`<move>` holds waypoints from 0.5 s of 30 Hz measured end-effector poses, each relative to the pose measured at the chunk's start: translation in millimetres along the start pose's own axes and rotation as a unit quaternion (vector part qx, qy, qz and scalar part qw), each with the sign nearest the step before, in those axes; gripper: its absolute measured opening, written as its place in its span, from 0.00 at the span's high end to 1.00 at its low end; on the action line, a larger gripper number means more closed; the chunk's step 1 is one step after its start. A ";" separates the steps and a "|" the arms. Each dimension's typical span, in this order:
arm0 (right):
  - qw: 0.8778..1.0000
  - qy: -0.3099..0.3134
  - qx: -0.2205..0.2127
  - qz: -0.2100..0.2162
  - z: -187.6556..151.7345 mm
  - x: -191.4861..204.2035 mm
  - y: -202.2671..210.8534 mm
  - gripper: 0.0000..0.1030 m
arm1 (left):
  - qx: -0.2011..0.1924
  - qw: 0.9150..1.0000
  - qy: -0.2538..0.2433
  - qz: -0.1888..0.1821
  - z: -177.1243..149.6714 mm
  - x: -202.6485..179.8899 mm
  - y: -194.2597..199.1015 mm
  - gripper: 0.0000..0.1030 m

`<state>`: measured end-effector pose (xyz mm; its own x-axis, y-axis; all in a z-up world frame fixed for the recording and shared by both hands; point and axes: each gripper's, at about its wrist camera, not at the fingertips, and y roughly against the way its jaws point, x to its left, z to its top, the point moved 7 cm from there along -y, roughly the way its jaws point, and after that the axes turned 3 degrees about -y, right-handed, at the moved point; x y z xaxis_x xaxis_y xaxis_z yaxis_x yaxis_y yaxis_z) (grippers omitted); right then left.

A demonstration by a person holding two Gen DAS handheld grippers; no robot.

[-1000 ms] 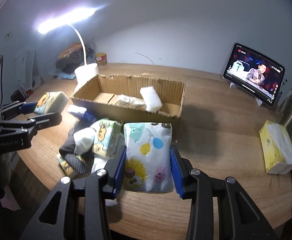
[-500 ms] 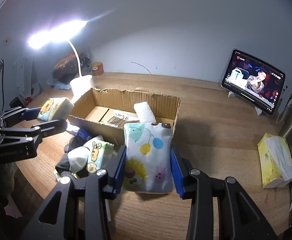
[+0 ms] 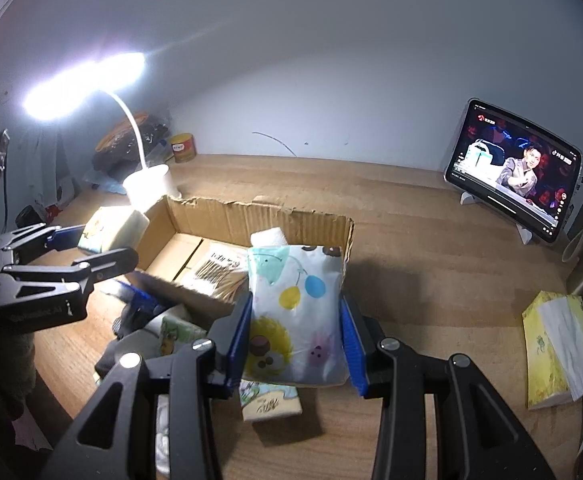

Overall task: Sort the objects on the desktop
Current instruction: 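Lower both tissue packs into the box and open both grippers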

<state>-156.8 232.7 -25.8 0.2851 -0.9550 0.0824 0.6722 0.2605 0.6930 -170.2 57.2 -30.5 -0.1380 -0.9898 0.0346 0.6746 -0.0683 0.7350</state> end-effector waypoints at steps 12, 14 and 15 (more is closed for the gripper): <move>1.000 -0.011 0.008 0.008 14.7 -7.1 -28.7 0.00 | 0.026 0.999 0.007 0.026 -1.2 19.5 -33.4 0.33; 1.000 -0.012 0.009 0.010 15.9 -6.3 -33.0 0.00 | 0.030 0.999 0.008 0.027 -2.7 21.5 -37.9 0.33; 1.000 -0.013 0.010 0.010 16.6 -6.3 -35.2 0.00 | 0.033 0.999 0.008 0.028 -3.2 22.3 -40.5 0.33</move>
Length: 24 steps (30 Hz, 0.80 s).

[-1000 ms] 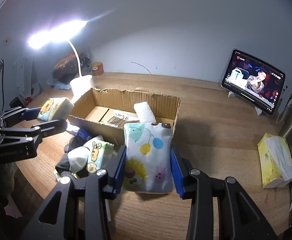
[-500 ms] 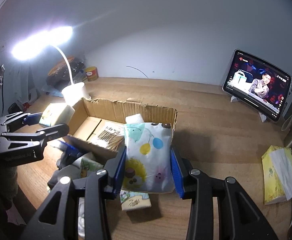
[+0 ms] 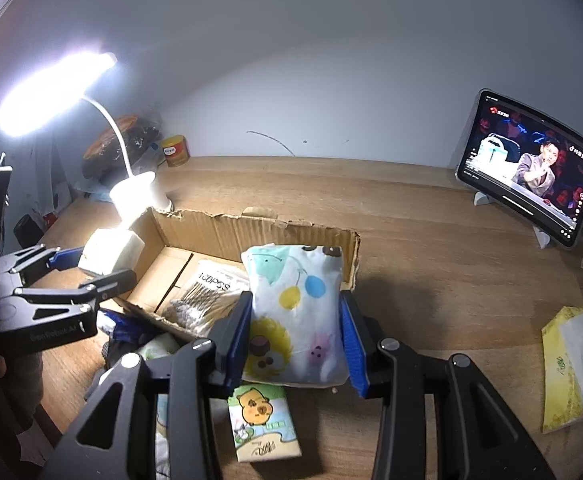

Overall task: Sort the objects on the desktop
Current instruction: 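Lower both tissue packs into the box and open both grippers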

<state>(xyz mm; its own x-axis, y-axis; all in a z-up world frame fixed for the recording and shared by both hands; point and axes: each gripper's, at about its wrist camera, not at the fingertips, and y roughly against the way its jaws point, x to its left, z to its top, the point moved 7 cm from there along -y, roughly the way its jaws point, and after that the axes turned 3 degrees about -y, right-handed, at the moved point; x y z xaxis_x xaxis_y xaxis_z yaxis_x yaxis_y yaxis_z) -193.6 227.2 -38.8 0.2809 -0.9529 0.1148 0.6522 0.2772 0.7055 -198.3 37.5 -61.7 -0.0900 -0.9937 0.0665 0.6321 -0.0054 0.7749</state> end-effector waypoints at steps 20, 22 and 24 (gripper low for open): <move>0.999 -0.025 0.023 -0.017 1.9 -6.1 -35.7 0.00 | 0.011 1.000 0.001 0.001 -3.2 4.4 -17.2 0.13; 0.999 -0.031 0.032 -0.013 0.6 -6.7 -38.6 0.00 | 0.008 1.000 0.000 0.002 -2.9 3.2 -13.7 0.13; 0.999 -0.037 0.027 -0.002 0.7 -4.8 -35.3 0.00 | 0.003 1.000 0.000 -0.002 -3.1 2.1 -7.9 0.13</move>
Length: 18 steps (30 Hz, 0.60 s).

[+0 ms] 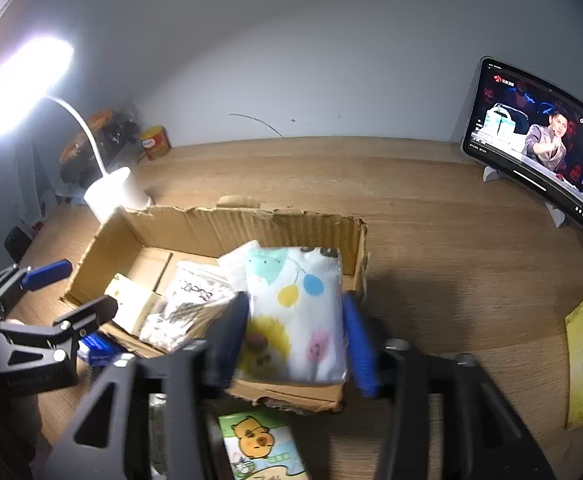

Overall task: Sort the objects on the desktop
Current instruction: 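Lower both tissue packs into the box and open both grippers, then withdraw both grippers from the box toward the remaining pile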

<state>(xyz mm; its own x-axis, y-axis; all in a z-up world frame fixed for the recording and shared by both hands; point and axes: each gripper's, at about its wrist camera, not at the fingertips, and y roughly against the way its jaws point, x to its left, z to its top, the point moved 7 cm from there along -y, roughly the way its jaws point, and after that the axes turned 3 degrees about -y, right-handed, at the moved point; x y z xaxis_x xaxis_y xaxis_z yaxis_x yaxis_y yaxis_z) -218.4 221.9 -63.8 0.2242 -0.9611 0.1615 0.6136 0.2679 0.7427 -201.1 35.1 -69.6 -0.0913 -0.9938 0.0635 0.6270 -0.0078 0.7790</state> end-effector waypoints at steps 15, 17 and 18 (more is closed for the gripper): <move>1.000 -0.001 -0.027 -0.007 -6.6 7.6 32.3 0.00 | -0.027 1.000 -0.008 -0.010 -11.9 -3.1 40.7 0.12; 1.000 -0.001 -0.028 -0.010 -9.4 7.7 35.9 0.00 | -0.029 1.000 -0.008 -0.010 -15.1 -3.2 45.2 0.12; 1.000 -0.002 -0.029 -0.011 -11.3 7.8 38.8 0.00 | -0.030 0.999 -0.008 -0.010 -16.8 -3.1 47.5 0.12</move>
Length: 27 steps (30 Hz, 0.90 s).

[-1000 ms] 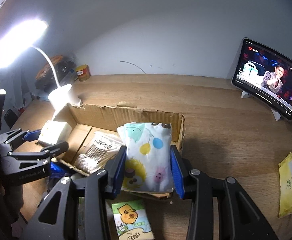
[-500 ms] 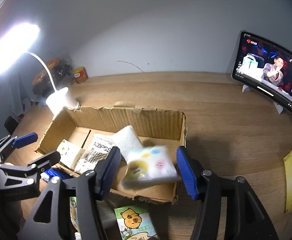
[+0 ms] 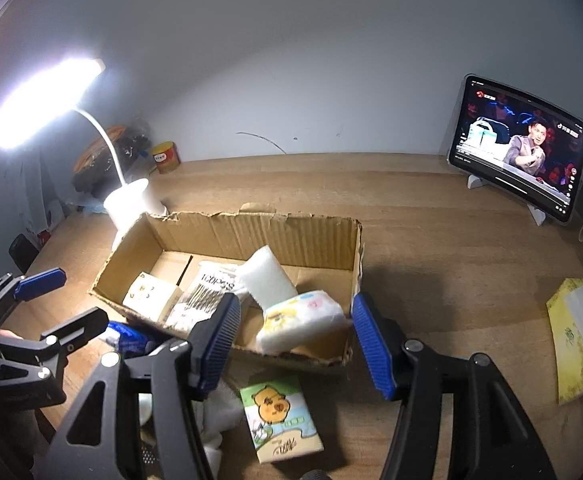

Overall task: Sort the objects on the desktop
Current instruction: 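Withdraw both grippers from the box toward the remaining pile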

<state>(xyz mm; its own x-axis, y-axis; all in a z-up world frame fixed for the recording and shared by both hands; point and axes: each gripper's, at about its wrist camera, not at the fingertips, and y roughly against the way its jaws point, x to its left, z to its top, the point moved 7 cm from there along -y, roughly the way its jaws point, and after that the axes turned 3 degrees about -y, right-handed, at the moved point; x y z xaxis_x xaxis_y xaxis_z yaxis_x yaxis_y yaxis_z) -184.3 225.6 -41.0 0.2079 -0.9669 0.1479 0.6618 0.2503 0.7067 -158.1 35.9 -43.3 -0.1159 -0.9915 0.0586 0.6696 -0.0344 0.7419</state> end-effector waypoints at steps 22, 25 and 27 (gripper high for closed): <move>1.000 -0.006 -0.008 -0.027 -32.2 -4.8 49.4 0.00 | -0.009 1.000 0.003 -0.012 -48.4 2.6 44.9 0.02; 1.000 -0.009 -0.008 -0.026 -38.4 -5.3 53.2 0.00 | -0.004 1.000 0.005 -0.012 -57.7 4.6 44.8 0.02; 1.000 -0.008 -0.007 -0.025 -42.0 -5.0 55.3 0.00 | -0.001 1.000 0.004 -0.013 -63.6 4.1 45.6 0.02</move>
<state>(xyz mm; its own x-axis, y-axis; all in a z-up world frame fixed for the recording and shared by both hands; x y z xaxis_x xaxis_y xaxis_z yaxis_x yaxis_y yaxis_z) -118.5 246.4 -31.8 0.1620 -0.9790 0.1241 0.6816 0.2019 0.7033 -81.4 22.3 -51.7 -0.1275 -0.9913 0.0329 0.6683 -0.0613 0.7413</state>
